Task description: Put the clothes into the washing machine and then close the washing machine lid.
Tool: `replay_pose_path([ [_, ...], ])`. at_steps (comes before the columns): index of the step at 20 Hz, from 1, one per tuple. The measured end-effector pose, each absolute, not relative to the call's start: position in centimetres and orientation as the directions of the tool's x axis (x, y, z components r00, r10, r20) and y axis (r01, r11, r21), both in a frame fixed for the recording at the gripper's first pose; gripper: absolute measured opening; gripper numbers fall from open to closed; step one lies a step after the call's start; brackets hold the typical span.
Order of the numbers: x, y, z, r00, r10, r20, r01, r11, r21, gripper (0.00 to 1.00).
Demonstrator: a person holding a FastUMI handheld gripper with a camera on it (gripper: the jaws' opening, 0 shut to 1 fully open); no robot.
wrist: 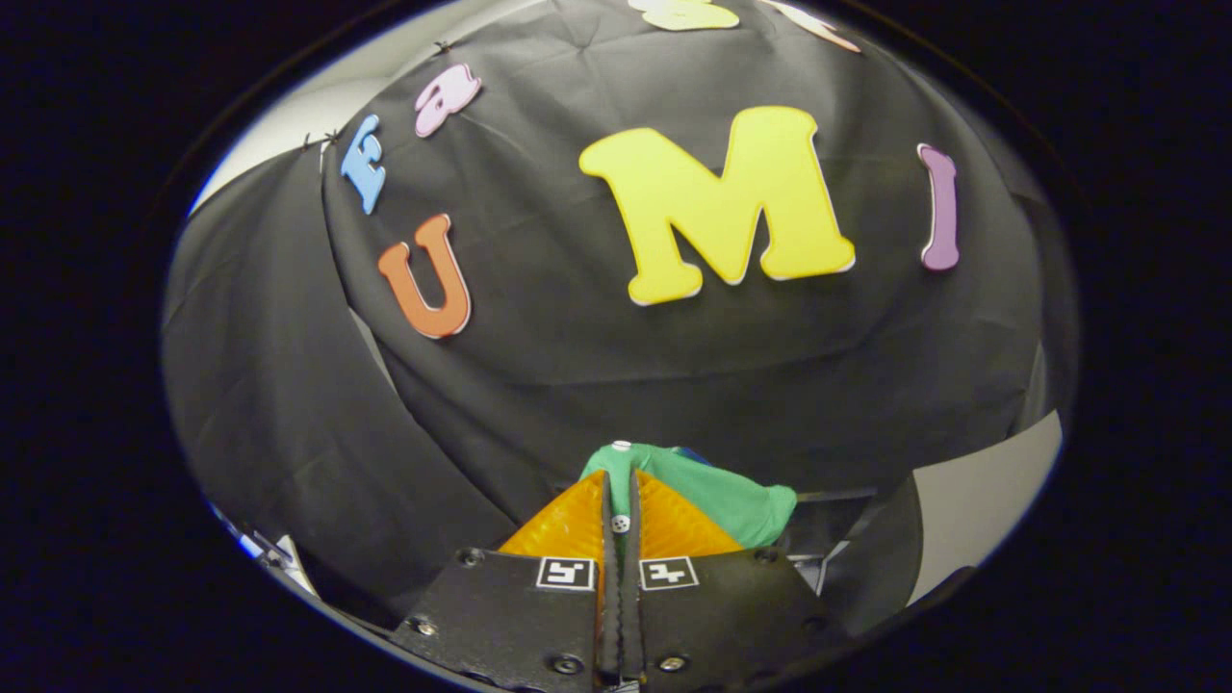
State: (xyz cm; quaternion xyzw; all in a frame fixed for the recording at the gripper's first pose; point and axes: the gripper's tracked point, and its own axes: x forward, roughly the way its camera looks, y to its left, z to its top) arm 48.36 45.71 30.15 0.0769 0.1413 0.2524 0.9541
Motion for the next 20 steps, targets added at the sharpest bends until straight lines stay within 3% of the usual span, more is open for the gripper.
replay_pose_path([
  [12, 50.8, 45.8, 11.9, 0.751, 0.38, -0.54, -0.302, 0.925, 0.23, 0.04],
  [20, 50.7, 44.0, 2.5, 0.675, 0.28, -0.682, -0.193, 0.96, 0.204, 0.04],
])
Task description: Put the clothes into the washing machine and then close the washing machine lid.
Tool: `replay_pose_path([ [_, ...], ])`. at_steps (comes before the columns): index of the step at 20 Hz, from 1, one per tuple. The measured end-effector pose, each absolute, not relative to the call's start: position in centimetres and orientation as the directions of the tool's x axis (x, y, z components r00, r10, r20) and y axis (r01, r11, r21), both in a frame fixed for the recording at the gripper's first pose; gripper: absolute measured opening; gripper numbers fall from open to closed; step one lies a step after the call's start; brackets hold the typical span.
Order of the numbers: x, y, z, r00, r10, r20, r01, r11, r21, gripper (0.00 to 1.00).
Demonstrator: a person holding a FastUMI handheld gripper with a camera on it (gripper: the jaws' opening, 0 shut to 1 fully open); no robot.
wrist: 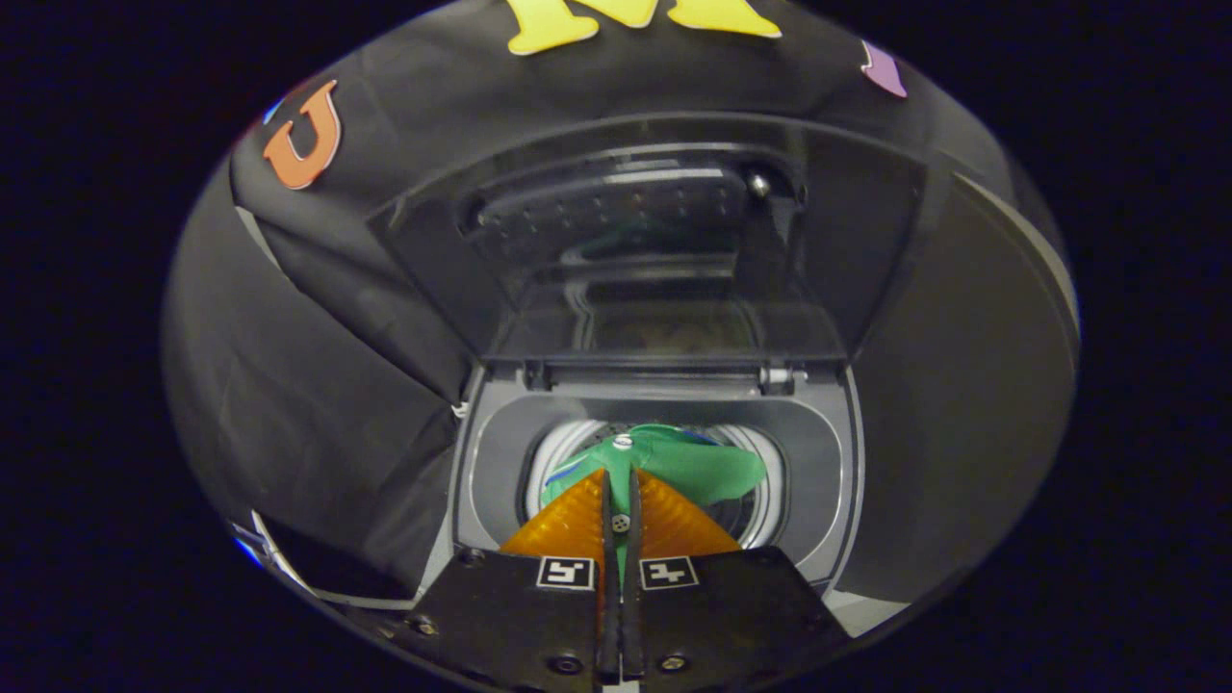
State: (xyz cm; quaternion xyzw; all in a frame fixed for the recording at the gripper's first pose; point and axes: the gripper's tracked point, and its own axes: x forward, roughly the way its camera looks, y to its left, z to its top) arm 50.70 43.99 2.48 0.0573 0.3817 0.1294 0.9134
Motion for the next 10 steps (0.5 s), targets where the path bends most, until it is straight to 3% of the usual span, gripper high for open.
replay_pose_path([
  [10, 50.0, 43.3, -1.2, 0.602, 0.222, -0.767, -0.121, 0.975, 0.187, 0.05],
])
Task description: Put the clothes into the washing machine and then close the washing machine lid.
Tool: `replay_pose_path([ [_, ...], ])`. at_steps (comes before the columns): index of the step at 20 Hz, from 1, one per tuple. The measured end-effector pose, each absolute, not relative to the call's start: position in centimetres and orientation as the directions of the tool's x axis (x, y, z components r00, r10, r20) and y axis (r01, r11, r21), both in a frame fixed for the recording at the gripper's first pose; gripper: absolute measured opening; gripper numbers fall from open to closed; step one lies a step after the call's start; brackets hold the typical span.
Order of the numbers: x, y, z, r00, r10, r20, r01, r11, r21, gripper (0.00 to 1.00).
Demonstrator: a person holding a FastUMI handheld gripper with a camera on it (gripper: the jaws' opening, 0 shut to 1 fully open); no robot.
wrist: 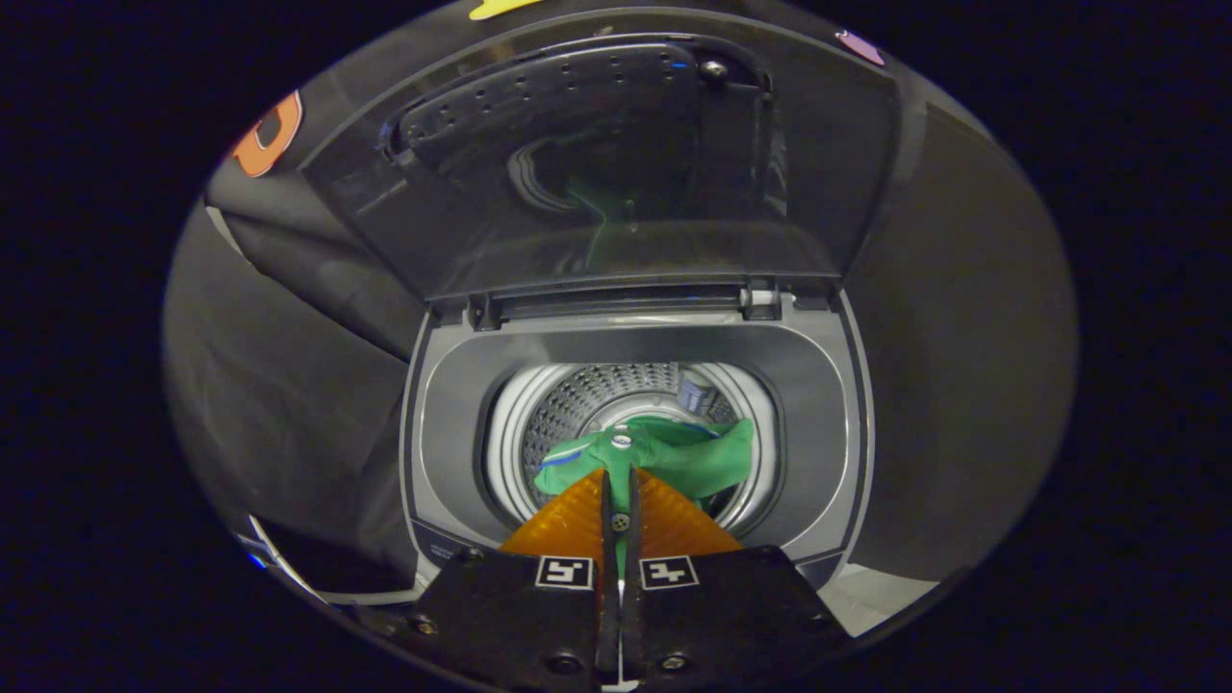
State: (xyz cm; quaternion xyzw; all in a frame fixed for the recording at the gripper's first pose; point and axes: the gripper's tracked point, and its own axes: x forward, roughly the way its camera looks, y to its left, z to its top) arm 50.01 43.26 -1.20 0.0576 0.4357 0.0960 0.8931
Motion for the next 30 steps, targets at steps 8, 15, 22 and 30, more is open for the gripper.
replay_pose_path([
  [8, 49.8, 41.6, -0.8, 0.624, 0.184, -0.76, -0.106, 0.983, 0.151, 0.55],
  [15, 48.6, 39.9, -1.4, 0.629, 0.155, -0.762, -0.062, 0.987, 0.149, 0.98],
  [22, 48.4, 39.3, 0.4, 0.688, 0.151, -0.71, -0.087, 0.988, 0.125, 0.98],
  [30, 49.0, 39.5, 8.3, 0.801, 0.165, -0.575, -0.145, 0.986, 0.081, 0.98],
])
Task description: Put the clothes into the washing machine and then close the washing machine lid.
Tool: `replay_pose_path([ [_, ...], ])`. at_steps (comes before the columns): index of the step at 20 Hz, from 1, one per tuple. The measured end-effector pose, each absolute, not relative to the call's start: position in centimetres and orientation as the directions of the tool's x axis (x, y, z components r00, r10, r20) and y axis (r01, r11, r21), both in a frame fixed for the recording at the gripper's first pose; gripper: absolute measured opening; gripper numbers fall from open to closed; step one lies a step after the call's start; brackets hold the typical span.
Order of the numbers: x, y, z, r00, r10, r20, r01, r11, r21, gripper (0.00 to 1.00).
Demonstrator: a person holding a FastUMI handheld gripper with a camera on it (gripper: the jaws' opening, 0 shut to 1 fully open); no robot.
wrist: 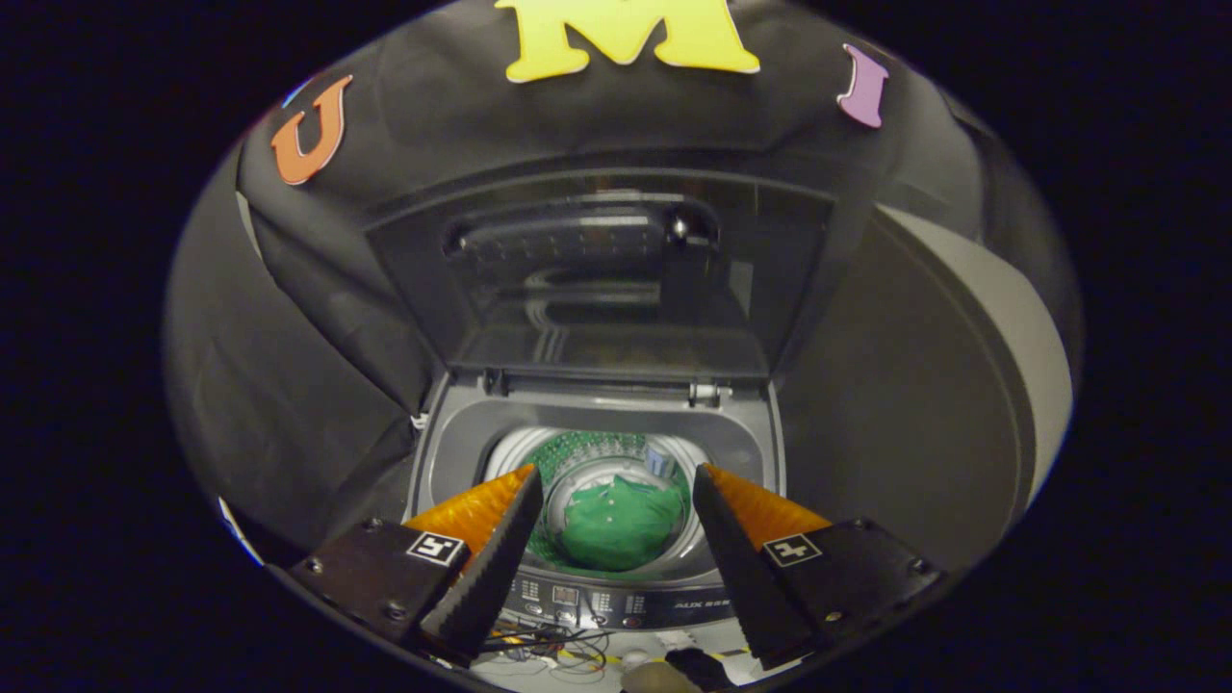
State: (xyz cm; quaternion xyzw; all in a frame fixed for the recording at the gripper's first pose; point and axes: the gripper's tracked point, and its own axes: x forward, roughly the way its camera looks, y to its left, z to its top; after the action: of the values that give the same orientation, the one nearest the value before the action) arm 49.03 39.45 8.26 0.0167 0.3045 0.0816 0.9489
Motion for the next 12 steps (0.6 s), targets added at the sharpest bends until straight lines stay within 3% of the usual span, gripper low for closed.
replay_pose_path([
  [12, 54.0, 42.1, 23.9, 0.914, 0.201, -0.352, -0.171, 0.979, 0.115, 0.98],
])
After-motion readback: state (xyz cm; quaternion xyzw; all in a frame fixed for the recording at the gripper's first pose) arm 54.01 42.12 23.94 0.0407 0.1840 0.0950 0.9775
